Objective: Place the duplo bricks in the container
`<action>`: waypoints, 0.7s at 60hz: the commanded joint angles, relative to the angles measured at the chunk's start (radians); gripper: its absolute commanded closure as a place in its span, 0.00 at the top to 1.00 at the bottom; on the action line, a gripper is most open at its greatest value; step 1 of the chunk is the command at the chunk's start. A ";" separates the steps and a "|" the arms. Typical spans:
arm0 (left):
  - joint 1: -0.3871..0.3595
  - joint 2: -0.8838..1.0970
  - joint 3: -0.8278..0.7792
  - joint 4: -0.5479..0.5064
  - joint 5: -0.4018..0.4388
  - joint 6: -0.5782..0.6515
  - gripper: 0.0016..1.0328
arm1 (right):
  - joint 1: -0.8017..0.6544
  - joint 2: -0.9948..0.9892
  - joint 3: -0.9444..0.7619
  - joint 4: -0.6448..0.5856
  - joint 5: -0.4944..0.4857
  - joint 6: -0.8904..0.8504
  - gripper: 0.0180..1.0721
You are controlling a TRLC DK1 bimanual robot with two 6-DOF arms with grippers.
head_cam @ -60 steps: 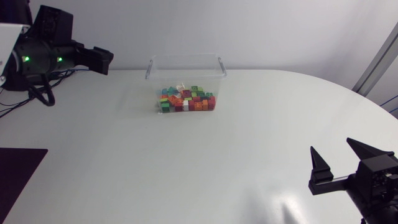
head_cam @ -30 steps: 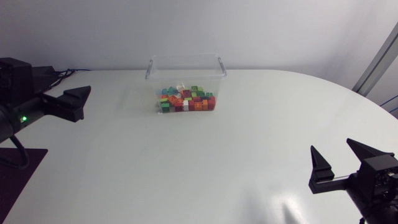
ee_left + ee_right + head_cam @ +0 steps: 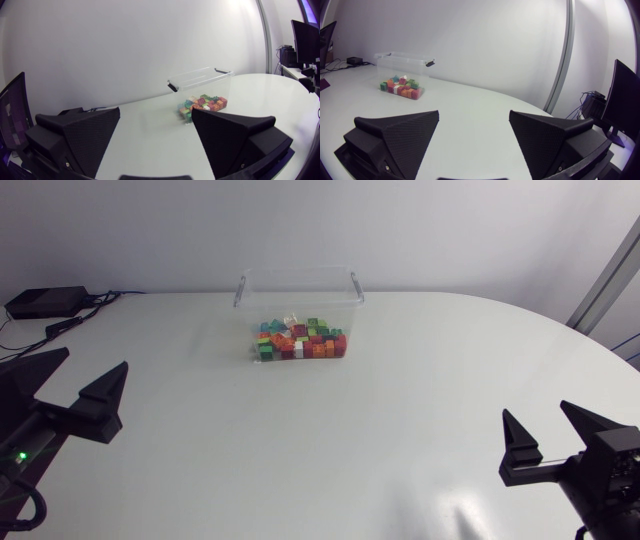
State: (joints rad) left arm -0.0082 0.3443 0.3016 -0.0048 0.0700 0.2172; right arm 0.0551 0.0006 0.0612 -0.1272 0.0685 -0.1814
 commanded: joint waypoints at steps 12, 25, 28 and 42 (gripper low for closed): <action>0.007 -0.155 -0.144 0.008 -0.032 -0.110 0.96 | -0.027 -0.003 -0.042 0.063 -0.032 0.095 0.96; 0.008 -0.293 -0.259 0.006 -0.060 -0.188 0.96 | -0.048 -0.001 -0.056 0.110 -0.059 0.158 0.96; 0.008 -0.319 -0.281 0.005 -0.065 -0.203 0.96 | -0.051 -0.001 -0.059 0.119 -0.064 0.170 0.96; 0.008 -0.344 -0.302 0.005 -0.070 -0.217 0.96 | -0.055 -0.001 -0.061 0.127 -0.068 0.181 0.96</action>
State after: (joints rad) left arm -0.0074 0.0063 0.0181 -0.0078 0.0055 0.0254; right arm 0.0044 0.0006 0.0284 -0.0181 0.0036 -0.0257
